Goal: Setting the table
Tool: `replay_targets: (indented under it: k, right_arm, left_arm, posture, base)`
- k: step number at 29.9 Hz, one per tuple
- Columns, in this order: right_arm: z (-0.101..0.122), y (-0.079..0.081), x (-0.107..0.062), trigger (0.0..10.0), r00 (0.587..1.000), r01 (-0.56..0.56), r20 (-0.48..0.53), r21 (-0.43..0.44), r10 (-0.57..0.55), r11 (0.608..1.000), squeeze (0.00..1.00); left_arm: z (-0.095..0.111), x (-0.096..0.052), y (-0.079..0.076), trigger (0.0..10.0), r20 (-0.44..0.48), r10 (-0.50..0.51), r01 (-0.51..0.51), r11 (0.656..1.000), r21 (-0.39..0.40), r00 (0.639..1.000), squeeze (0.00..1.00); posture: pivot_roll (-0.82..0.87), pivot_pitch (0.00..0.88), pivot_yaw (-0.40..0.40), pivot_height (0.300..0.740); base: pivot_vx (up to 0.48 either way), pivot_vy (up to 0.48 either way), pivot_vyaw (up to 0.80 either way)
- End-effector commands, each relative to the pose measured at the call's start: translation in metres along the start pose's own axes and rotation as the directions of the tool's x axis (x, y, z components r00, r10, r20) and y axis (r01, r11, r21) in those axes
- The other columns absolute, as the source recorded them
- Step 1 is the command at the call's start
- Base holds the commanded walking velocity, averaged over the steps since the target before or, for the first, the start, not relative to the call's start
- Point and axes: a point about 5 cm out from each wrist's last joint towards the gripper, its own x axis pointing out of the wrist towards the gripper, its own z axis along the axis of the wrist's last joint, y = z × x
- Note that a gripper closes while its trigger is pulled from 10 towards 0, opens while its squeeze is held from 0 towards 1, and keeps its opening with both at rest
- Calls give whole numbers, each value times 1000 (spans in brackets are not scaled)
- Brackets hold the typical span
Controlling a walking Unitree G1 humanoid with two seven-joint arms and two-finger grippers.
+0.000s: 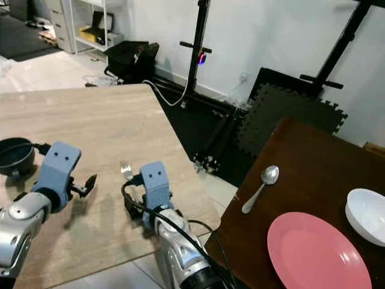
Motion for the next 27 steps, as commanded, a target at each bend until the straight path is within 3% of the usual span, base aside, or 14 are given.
replay_targets:
  k: [1, 5, 10, 14, 20, 21, 22, 23, 27]
  right_arm:
    - [-28, 53, 6, 0, 981, -130, -128, 148, 149, 980, 0]
    - [-35, 50, 3, 0, 975, -136, -155, 134, 156, 982, 0]
    - [-29, 45, 2, 0, 981, -125, -132, 148, 145, 981, 0]
    - [-19, 39, 2, 0, 989, -109, -82, 143, 122, 984, 0]
    - [17, 24, -3, 0, 995, -65, 90, 130, 53, 989, 0]
    - [43, 17, -9, 706, 979, -49, 204, 100, 27, 994, 0]
    - [66, 11, -16, 3765, 953, -34, 302, 88, 6, 996, 0]
    - [85, 8, -25, 10000, 924, -36, 382, 81, 2, 996, 0]
    - [110, 2, -43, 10000, 876, -42, 482, 65, 5, 997, 0]
  left_arm:
    - [-4, 0, 0, 10000, -15, 2, -2, 1000, -16, 1000, 0]
    - [-6, -1, 3, 10000, -19, 19, -19, 1000, -19, 1000, 0]
    - [-7, -1, 2, 10000, -22, 24, -25, 999, -22, 999, 0]
    - [-8, 0, 0, 10000, -22, 22, -23, 999, -27, 1000, 0]
    - [-7, 1, -1, 10000, -16, 20, -21, 999, -31, 1000, 0]
    - [-7, 2, -1, 10000, -16, 20, -20, 999, -32, 1000, 0]
    - [-7, 2, -2, 10000, -15, 20, -20, 999, -32, 1000, 0]
    - [-7, 2, -2, 10000, -15, 20, -20, 999, -33, 1000, 0]
    - [-6, 3, -2, 10000, -9, 18, -18, 999, -39, 1000, 0]
  posture:
    - [150, 136, -56, 740]
    - [154, 134, -65, 740]
    - [148, 133, -67, 740]
    - [142, 130, -65, 740]
    - [139, 126, -63, 740]
    - [137, 125, -62, 740]
    - [137, 125, -62, 740]
    - [129, 123, -56, 740]
    - [123, 121, -52, 740]
  base:
    - [0, 0, 0]
    - [0, 0, 0]
    - [0, 0, 0]
    - [0, 0, 0]
    - [0, 0, 0]
    - [0, 0, 0]
    - [0, 0, 0]
    - [0, 0, 0]
    - [0, 0, 0]
